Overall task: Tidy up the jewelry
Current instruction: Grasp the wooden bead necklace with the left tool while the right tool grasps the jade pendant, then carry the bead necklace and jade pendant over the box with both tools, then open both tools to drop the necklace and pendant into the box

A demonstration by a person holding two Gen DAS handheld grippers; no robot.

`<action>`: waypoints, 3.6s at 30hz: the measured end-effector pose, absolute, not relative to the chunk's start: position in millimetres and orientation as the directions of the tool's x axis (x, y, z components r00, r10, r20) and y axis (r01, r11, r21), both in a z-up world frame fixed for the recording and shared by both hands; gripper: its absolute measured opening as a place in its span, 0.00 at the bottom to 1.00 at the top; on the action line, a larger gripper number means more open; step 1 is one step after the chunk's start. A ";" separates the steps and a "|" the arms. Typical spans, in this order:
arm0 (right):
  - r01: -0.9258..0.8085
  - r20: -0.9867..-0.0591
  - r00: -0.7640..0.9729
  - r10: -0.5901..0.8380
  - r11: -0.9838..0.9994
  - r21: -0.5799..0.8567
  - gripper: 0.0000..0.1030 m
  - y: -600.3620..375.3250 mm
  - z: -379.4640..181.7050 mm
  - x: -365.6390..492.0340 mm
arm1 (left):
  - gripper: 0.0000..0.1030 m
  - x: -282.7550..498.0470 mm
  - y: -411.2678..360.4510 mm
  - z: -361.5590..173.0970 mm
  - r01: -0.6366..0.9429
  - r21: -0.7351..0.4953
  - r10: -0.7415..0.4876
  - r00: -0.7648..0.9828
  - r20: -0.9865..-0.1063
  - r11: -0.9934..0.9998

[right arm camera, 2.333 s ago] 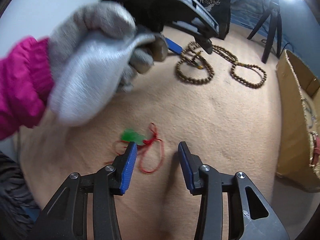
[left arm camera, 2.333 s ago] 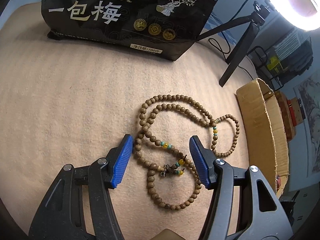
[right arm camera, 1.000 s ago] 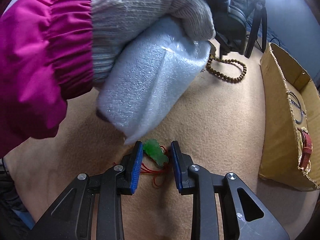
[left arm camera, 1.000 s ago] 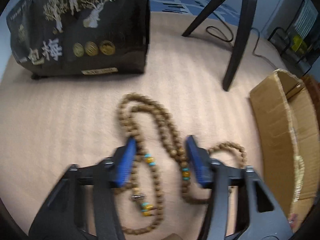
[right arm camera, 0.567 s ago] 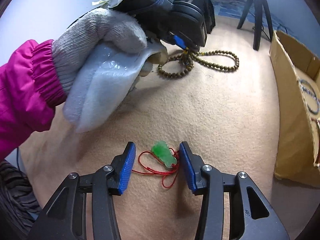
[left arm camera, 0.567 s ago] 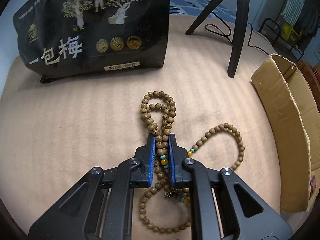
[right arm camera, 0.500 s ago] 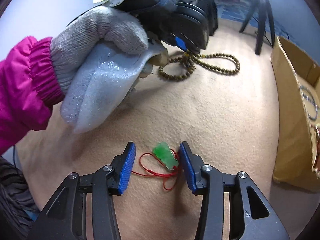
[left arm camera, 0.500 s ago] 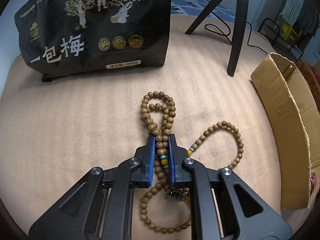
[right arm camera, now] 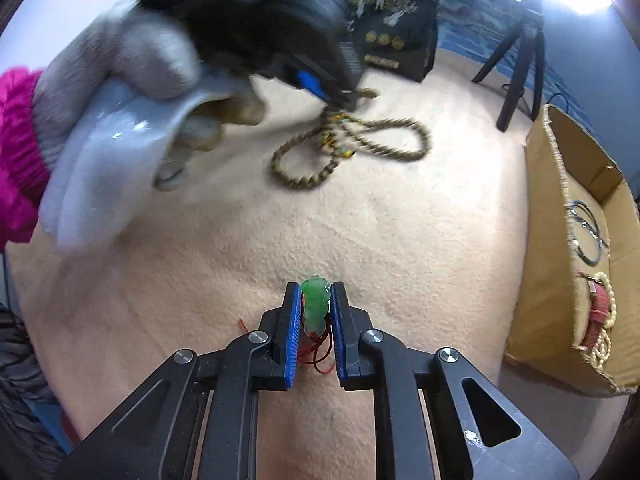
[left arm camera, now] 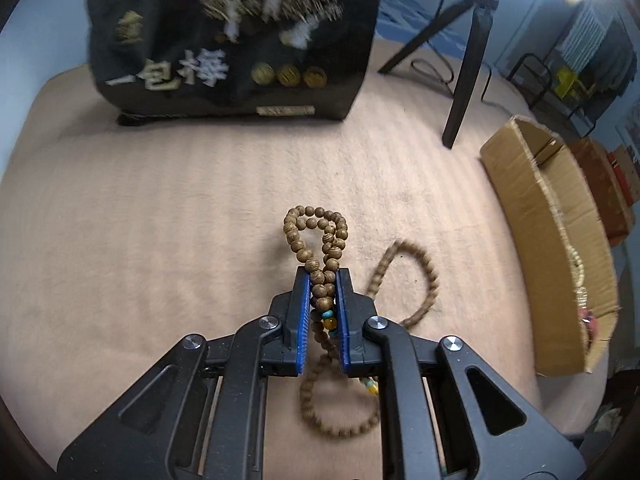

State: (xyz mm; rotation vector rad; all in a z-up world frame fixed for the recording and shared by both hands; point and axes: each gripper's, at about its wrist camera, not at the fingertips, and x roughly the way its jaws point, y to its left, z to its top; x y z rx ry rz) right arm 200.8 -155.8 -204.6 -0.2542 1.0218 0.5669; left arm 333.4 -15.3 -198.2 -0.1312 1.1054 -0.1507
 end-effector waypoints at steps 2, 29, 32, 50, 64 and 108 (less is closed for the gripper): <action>-0.541 -0.846 0.409 0.342 0.838 0.077 0.13 -162.9 -193.8 201.0 | 0.10 322.7 -9.5 -187.4 0.051 -0.190 -0.192 0.456 -0.869 0.980; -0.307 -0.696 0.651 0.302 0.944 0.122 0.13 -283.7 -79.8 184.6 | 0.10 273.1 -78.4 -49.4 0.241 -0.325 -0.404 0.591 -0.698 0.914; -0.262 -0.692 0.668 0.275 0.957 0.128 0.13 -305.3 -75.5 184.9 | 0.10 280.6 -96.0 -44.9 0.261 -0.321 -0.414 0.595 -0.689 0.910; -0.147 -0.724 0.664 0.186 0.982 0.117 0.13 -353.8 -92.0 207.2 | 0.10 329.4 -183.0 -62.9 0.327 -0.263 -0.413 0.588 -0.696 0.908; -0.137 -0.770 0.614 0.174 0.984 0.113 0.13 -355.0 -114.9 221.6 | 0.10 345.0 -213.2 -90.2 0.342 -0.240 -0.400 0.547 -0.735 0.908; -0.104 -0.701 0.710 0.067 0.995 -0.010 0.50 -331.6 -63.8 174.2 | 0.10 256.8 -176.7 -19.8 0.354 -0.165 -0.368 0.645 -0.669 0.920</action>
